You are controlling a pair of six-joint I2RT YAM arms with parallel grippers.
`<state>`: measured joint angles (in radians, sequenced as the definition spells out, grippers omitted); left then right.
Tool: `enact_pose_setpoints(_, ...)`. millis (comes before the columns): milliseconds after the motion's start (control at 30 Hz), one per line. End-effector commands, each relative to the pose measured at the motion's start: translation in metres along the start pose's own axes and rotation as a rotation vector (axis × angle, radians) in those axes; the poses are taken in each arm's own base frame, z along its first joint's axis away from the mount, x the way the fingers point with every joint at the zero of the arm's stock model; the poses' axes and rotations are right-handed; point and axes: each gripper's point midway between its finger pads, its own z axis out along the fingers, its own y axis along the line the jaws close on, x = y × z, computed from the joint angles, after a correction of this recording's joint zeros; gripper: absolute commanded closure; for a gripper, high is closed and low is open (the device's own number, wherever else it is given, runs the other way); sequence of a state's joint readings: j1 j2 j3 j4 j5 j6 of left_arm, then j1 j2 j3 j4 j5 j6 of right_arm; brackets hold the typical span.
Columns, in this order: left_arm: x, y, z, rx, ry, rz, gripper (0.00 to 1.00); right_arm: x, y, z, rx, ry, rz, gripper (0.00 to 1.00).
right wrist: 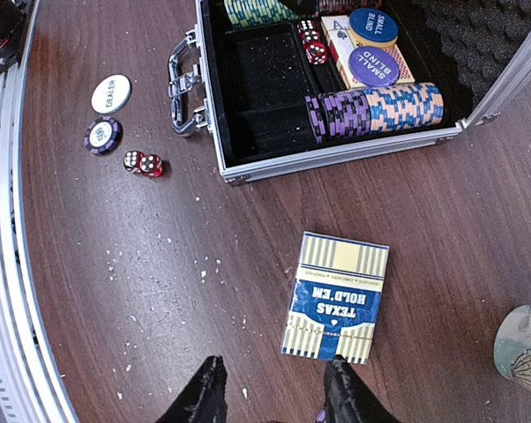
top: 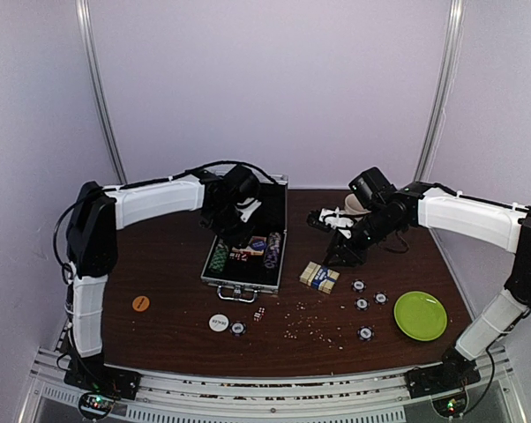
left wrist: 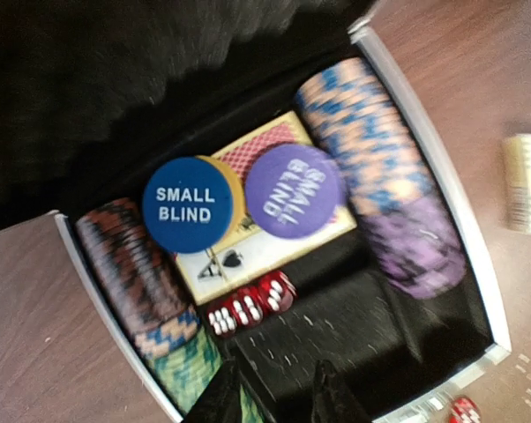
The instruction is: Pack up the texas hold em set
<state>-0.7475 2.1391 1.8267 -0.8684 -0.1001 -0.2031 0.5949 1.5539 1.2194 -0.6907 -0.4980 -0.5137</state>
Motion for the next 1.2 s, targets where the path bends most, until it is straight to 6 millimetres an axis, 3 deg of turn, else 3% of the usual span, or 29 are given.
enact_pose_setpoints(0,-0.006,-0.036,-0.051,0.083,-0.125,0.079,0.71,-0.003,0.000,-0.005,-0.006,-0.014,-0.006,0.62)
enact_pose_setpoints(100,0.021,-0.066,-0.057,0.171,-0.101,0.143,0.72,-0.004,0.000,-0.005,-0.006,-0.013,-0.007,0.62)
enact_pose_setpoints(267,0.080,-0.112,-0.051,0.269,-0.004,0.291,0.69,-0.001,-0.007,-0.012,-0.011,-0.047,0.043,0.62)
enact_pose_setpoints(333,0.101,-0.123,-0.044,0.285,0.044,0.320,0.69,-0.001,-0.013,-0.017,-0.004,-0.059,0.064,0.62)
enact_pose_setpoints(467,0.122,-0.135,-0.032,0.294,0.101,0.333,0.68,0.000,-0.020,-0.022,0.013,-0.069,0.077,0.62)
enact_pose_setpoints(700,0.128,-0.158,-0.012,0.305,0.147,0.359,0.63,0.001,-0.022,-0.024,0.019,-0.069,0.075,0.62)
enact_pose_setpoints(867,0.124,-0.150,0.002,0.226,0.155,0.332,0.64,0.001,-0.021,-0.027,0.024,-0.075,0.071,0.62)
enact_pose_setpoints(1167,0.122,-0.146,0.011,0.185,0.170,0.308,0.71,0.003,-0.021,-0.025,0.016,-0.071,0.071,0.62)
